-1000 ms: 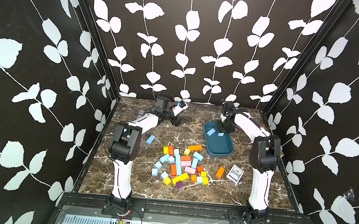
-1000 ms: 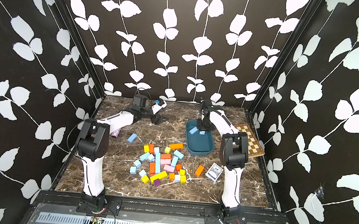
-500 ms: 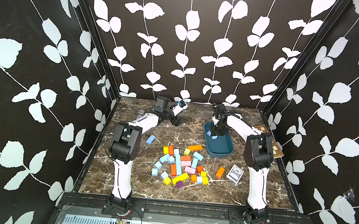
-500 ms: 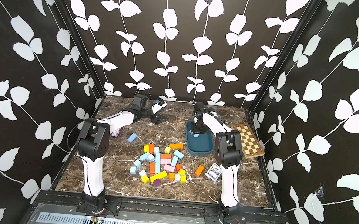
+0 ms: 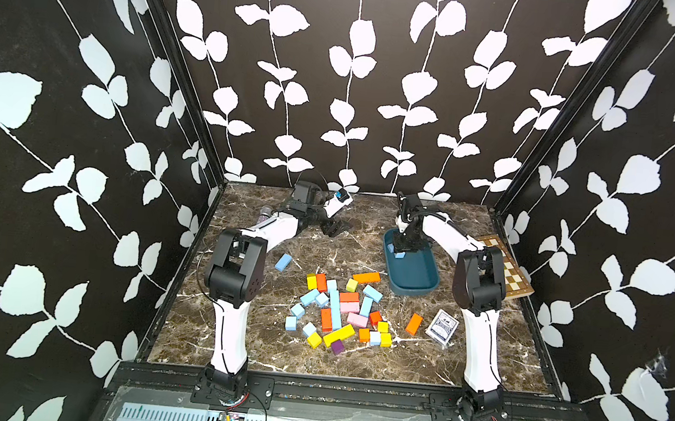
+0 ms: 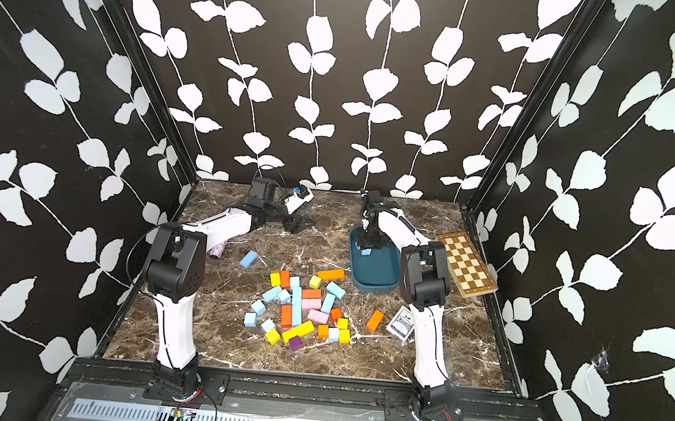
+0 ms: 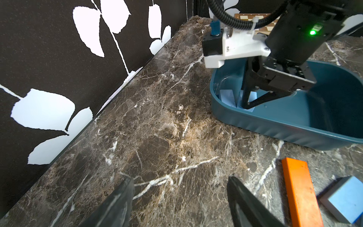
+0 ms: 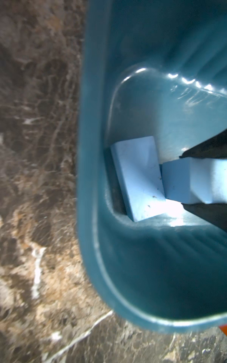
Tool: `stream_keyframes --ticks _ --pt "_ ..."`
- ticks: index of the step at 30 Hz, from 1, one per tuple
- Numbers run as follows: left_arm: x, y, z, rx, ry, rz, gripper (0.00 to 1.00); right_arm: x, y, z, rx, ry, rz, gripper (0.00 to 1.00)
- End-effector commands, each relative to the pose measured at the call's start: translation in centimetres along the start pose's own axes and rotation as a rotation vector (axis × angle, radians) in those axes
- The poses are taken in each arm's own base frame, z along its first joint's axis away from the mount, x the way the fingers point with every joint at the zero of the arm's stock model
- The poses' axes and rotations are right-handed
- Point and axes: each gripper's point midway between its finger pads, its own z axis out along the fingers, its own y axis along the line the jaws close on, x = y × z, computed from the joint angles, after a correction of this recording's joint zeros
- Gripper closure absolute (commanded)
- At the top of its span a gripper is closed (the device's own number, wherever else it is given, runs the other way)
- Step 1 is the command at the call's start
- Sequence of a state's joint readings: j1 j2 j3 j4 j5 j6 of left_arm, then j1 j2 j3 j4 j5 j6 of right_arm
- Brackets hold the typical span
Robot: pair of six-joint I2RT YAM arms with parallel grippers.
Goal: Pick out the blue building blocks
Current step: Place the building block in the storage box.
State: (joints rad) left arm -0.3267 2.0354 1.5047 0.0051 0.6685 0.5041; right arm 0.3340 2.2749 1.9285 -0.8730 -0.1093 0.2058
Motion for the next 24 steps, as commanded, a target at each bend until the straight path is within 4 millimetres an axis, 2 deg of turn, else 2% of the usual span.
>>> stream_keyframes --ticks 1,8,10,14,17,20,24 --pt "-0.8 -0.1 -0.1 0.000 -0.010 0.023 0.24 -0.5 0.6 0.2 -0.012 -0.005 -0.020 0.72" --pt "-1.0 0.0 -0.1 -0.003 -0.012 0.028 0.24 -0.9 1.2 0.3 -0.045 -0.015 -0.022 0.63" --pt "-1.0 0.0 -0.2 -0.005 -0.008 0.027 0.24 -0.9 1.2 0.1 -0.050 -0.014 -0.022 0.58" --pt "-1.0 0.0 -0.4 -0.006 -0.004 0.022 0.24 -0.9 1.2 -0.9 -0.043 -0.025 -0.023 0.53" --pt "-1.3 0.0 -1.1 -0.013 0.009 0.002 0.24 -1.0 1.1 -2.4 -0.028 -0.040 -0.023 0.53" --pt "-1.4 0.3 -2.6 -0.026 0.042 -0.054 0.26 -1.7 1.6 -5.1 -0.016 -0.098 -0.019 0.53" --pt "-0.1 -0.2 -5.5 -0.031 0.139 -0.148 0.28 -2.8 4.4 -8.6 -0.028 -0.218 -0.023 0.53"
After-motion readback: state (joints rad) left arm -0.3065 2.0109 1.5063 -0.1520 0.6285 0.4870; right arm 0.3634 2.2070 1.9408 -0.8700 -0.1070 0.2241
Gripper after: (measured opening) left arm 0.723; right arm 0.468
